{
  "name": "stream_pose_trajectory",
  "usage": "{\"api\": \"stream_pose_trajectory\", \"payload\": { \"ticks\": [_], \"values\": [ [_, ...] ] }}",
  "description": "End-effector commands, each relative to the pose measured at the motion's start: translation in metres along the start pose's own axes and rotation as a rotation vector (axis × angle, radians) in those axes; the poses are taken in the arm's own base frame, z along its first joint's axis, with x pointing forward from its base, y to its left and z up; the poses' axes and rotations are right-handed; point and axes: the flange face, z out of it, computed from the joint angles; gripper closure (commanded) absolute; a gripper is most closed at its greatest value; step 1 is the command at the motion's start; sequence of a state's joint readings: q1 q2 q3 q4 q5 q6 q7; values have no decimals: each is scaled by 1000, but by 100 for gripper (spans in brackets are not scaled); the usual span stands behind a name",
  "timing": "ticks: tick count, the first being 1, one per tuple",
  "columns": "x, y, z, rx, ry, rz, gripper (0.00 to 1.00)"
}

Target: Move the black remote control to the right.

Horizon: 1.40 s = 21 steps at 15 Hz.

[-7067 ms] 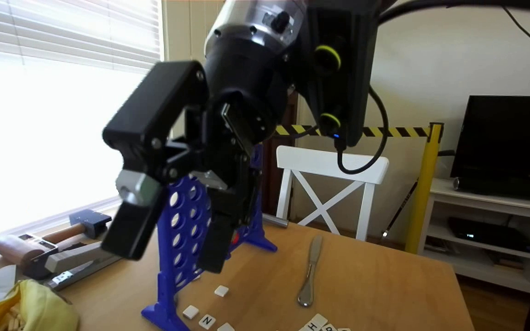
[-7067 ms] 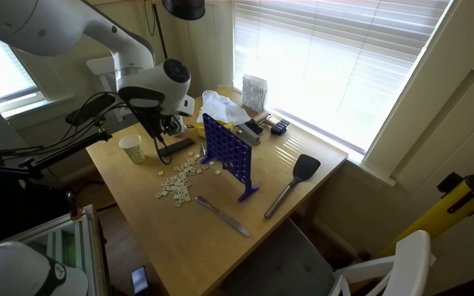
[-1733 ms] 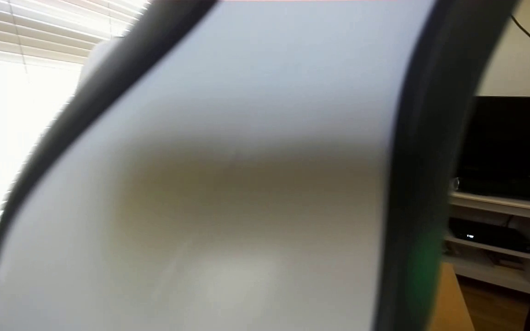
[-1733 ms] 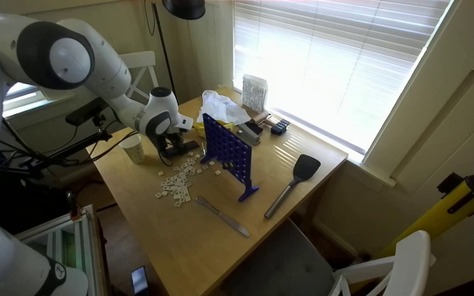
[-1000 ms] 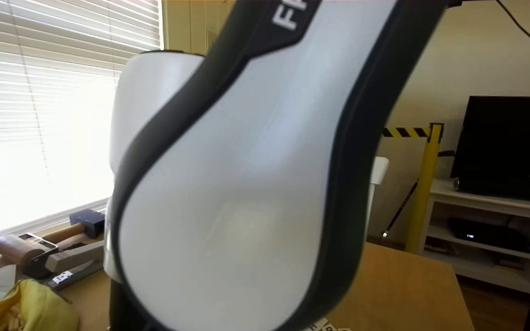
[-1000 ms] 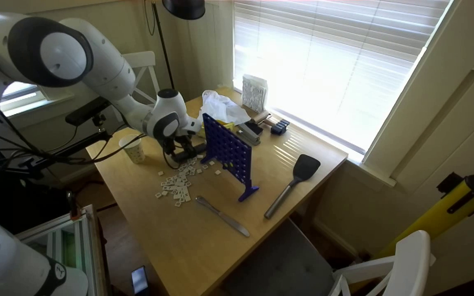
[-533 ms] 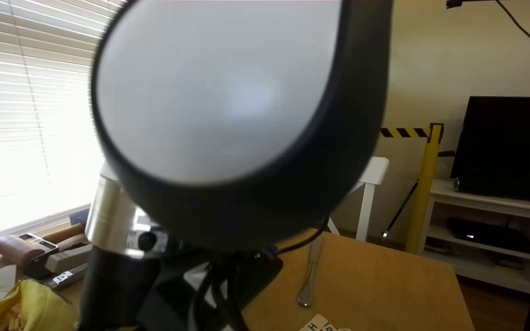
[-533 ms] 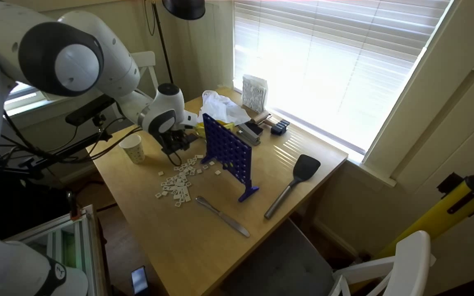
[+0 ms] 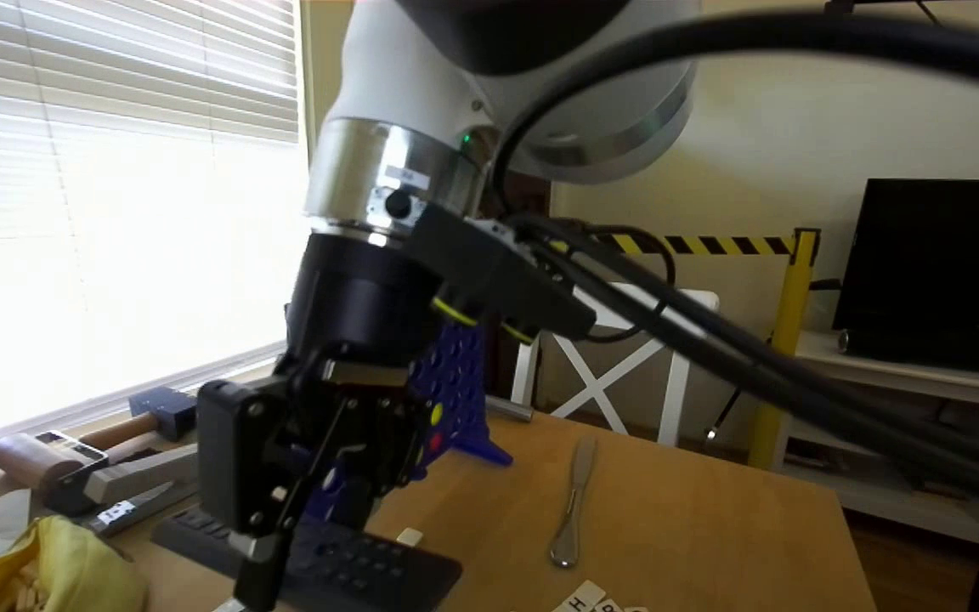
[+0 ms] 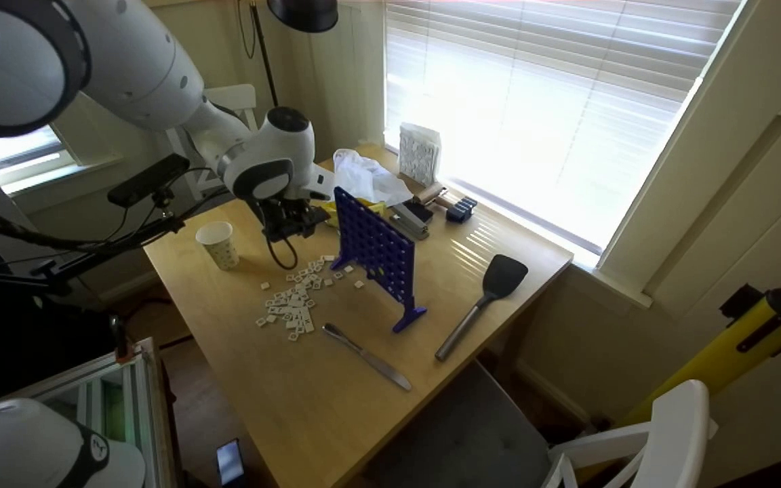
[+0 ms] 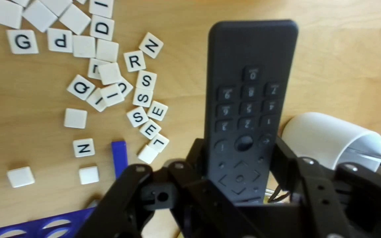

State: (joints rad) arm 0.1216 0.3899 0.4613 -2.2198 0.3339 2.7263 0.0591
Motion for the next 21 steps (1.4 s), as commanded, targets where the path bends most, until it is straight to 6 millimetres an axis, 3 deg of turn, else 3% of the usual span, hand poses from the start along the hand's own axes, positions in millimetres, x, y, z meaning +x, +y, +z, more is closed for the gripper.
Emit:
{"api": "stream_pose_trajectory", "payload": {
  "ticks": [1,9,10,15,16,18,21],
  "values": [
    [-22,24,-35,-10,-28,22,74],
    [-61,88,-105,-118,98,354,74],
    [-37,85,-86,-85,64,276,49],
    [-55,90,-100,-105,85,344,49],
    [-50,90,-95,-137,119,347,74],
    [-40,116,-99,-197,190,458,74],
    [-48,180,-106,-247,211,628,74]
  ]
}}
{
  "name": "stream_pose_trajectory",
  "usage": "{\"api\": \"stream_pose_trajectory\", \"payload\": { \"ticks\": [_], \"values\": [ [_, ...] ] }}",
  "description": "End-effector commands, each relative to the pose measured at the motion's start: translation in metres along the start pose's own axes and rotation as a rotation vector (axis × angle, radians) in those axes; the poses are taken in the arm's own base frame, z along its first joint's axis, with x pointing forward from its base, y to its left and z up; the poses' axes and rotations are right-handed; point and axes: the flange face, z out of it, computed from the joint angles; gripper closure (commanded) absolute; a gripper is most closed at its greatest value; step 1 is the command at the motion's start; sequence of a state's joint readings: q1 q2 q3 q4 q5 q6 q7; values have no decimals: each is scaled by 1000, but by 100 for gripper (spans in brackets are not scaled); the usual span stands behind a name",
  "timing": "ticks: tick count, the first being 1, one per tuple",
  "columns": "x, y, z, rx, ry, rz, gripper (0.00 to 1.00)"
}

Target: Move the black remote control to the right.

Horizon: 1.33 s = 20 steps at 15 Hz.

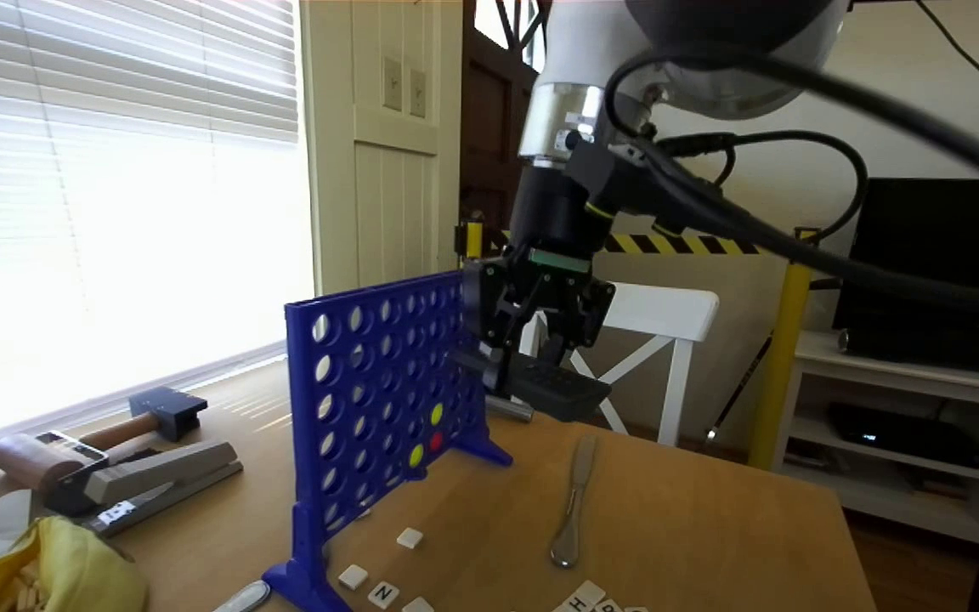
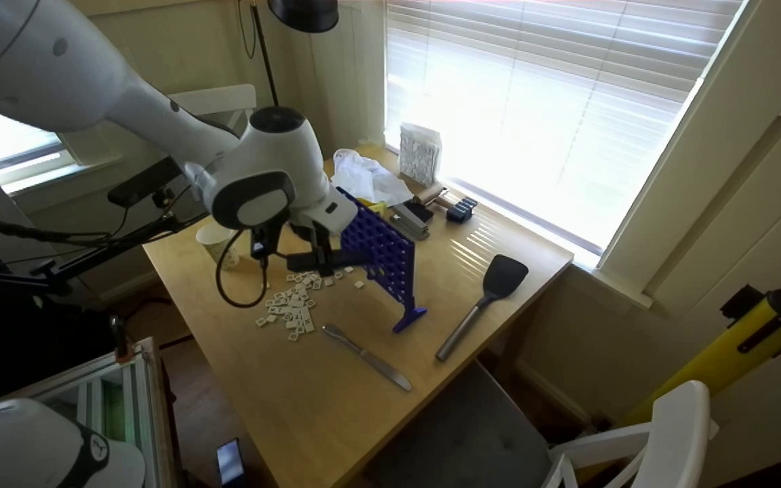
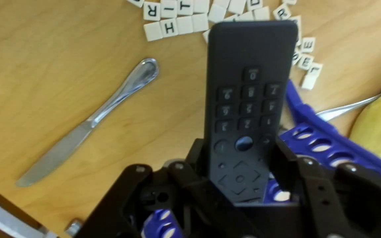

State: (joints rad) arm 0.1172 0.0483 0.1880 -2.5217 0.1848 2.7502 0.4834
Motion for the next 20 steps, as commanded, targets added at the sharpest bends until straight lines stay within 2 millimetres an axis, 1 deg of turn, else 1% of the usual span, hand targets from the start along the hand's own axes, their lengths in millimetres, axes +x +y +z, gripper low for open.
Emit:
{"api": "stream_pose_trajectory", "payload": {
  "ticks": [1,3,4,6,7,8,9,11,12,13,14,15,18,20],
  "values": [
    [19,71,11,-69,25,185,74],
    [16,116,24,-120,5,295,74],
    [10,138,32,-141,-4,351,74],
    [-5,172,43,-177,-22,468,74],
    [11,154,37,-155,-32,387,74],
    [5,164,42,-167,-43,403,49],
    [6,165,43,-168,-44,401,49],
    [8,159,41,-162,-38,389,49],
    [9,156,41,-160,-35,385,74],
    [10,160,45,-173,-12,406,74],
    [7,165,48,-182,-43,450,74],
    [2,174,54,-187,-62,522,74],
    [-20,194,70,-171,-143,672,74],
    [-34,210,73,-134,-166,786,74]
  ]
}}
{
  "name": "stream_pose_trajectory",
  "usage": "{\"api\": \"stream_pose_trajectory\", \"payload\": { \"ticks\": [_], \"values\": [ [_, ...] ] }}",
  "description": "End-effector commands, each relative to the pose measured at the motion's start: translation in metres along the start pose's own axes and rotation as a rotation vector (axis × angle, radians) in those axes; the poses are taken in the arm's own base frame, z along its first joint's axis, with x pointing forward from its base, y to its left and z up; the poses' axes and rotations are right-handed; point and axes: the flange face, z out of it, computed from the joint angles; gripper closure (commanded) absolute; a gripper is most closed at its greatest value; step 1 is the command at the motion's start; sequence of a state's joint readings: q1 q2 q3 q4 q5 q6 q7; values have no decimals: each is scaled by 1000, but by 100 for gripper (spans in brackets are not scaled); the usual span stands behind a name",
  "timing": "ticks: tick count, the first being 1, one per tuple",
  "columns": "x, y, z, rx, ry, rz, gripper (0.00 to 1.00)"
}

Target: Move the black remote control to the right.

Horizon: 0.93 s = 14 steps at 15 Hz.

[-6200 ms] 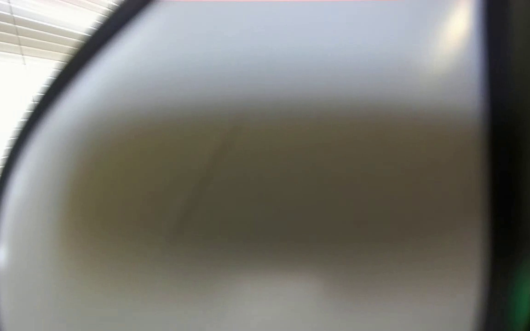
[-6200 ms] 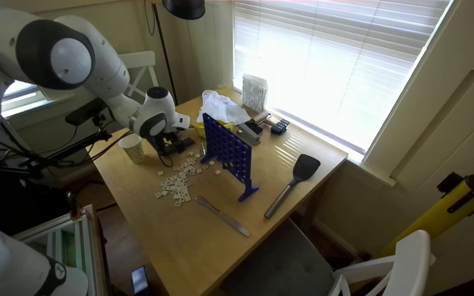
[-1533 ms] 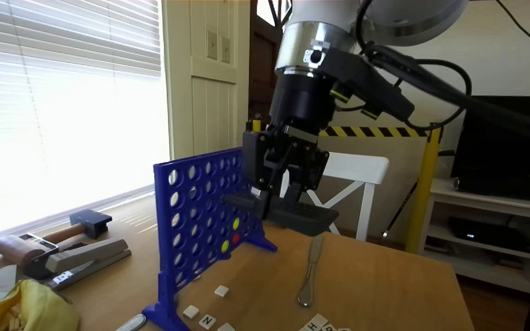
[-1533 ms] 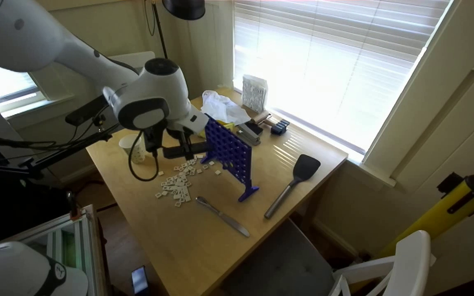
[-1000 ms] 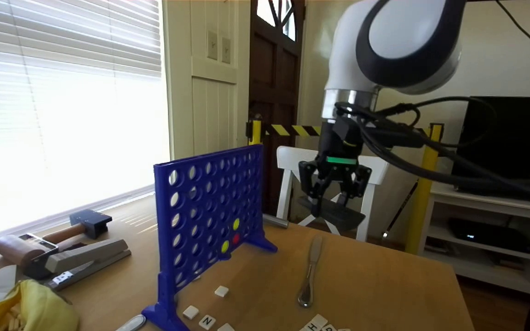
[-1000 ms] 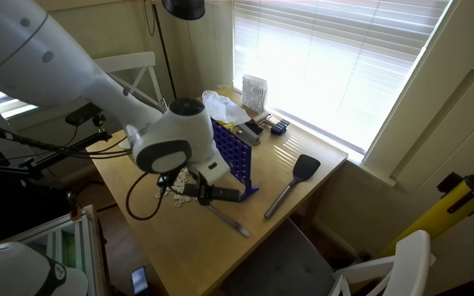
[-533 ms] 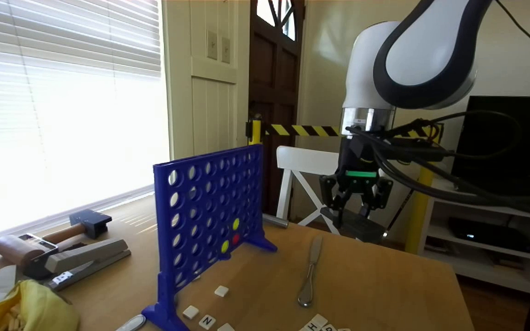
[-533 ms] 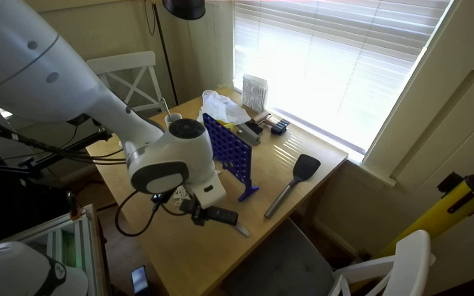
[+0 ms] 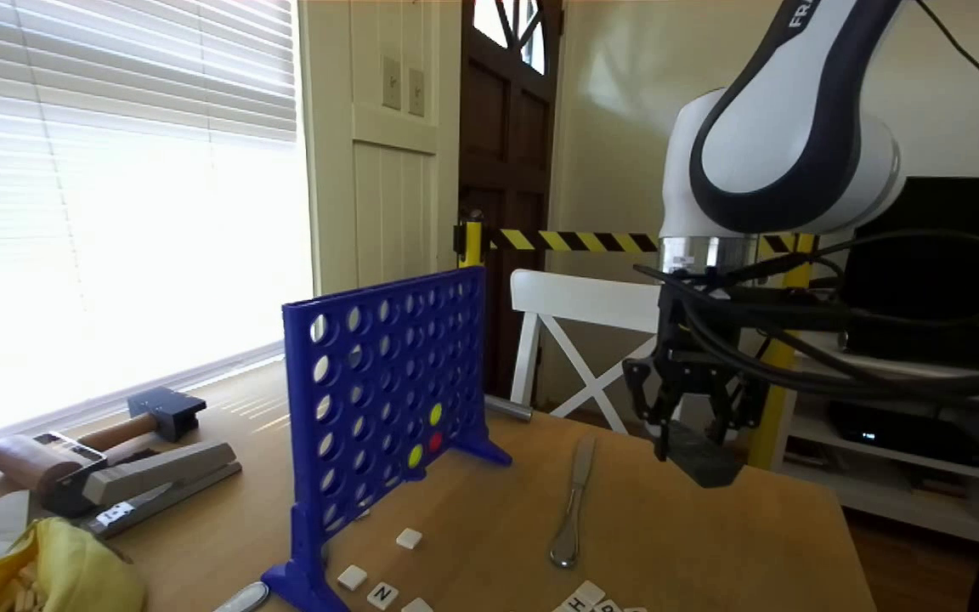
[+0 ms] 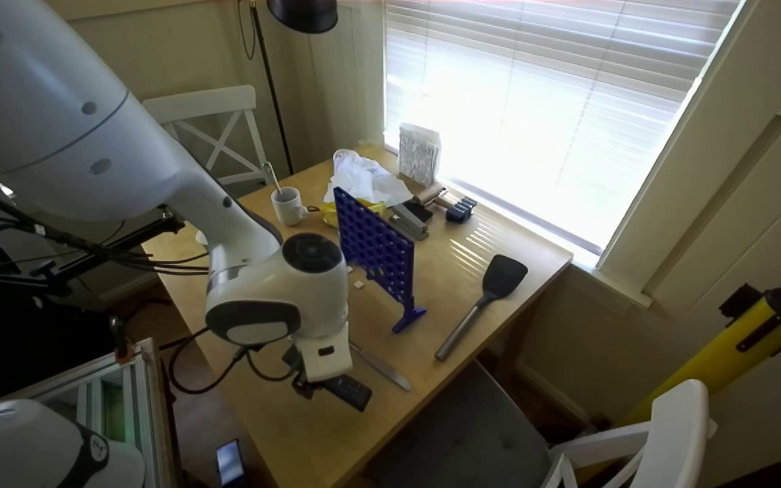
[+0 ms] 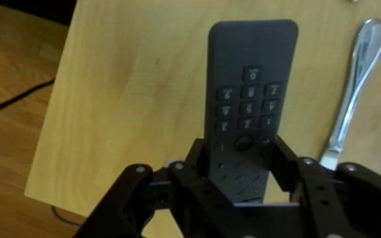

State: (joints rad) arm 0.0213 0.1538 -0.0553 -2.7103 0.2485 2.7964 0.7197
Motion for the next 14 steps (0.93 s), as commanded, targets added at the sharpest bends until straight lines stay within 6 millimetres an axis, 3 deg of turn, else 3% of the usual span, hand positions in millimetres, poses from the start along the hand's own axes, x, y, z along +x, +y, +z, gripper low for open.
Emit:
{"api": "stream_pose_trajectory", "payload": {
  "ticks": [1,6,13,14],
  "values": [
    [-2,33,8,55,-76,173,74],
    [19,56,10,193,-92,330,74],
    [-8,79,61,141,-83,144,74],
    [0,75,47,177,-105,200,49]
  ]
}}
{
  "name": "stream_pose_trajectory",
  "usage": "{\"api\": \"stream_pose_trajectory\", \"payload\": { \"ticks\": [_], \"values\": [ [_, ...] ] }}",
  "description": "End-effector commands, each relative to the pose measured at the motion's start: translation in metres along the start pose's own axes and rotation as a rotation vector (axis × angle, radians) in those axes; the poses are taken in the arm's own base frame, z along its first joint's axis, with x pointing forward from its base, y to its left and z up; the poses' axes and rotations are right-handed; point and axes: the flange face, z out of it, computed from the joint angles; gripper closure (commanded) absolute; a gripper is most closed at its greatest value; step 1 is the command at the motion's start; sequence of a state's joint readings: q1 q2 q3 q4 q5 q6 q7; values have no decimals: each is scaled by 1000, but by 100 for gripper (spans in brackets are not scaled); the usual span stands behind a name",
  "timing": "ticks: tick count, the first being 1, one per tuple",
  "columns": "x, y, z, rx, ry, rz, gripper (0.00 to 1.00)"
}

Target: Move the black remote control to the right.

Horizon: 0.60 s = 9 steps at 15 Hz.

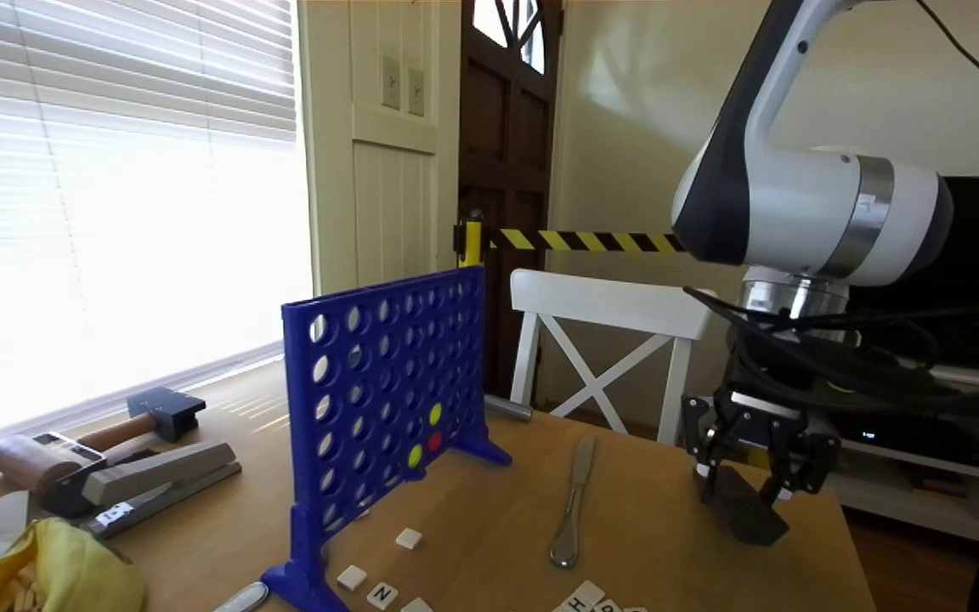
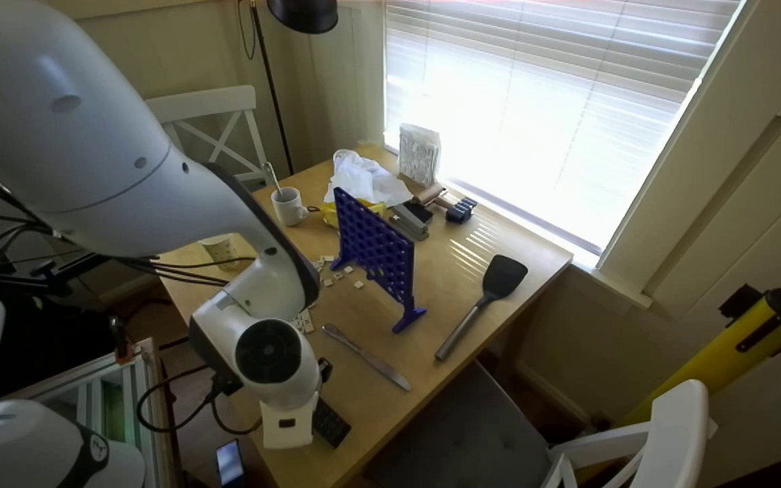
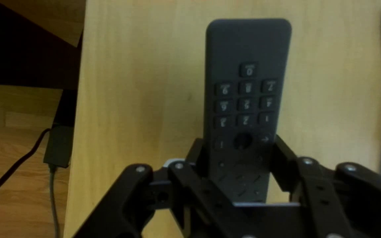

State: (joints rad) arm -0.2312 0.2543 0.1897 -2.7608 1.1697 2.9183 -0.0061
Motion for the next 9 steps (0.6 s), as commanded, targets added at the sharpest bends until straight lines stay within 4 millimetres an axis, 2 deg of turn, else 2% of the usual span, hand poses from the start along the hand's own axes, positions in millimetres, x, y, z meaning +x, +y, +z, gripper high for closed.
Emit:
{"api": "stream_pose_trajectory", "payload": {
  "ticks": [1,3,4,9],
  "values": [
    [-2,3,6,-18,6,-23,49],
    [-4,7,14,-40,5,-43,49],
    [-4,8,15,-43,4,-45,74],
    [-11,-1,18,-5,-40,33,74]
  ]
}}
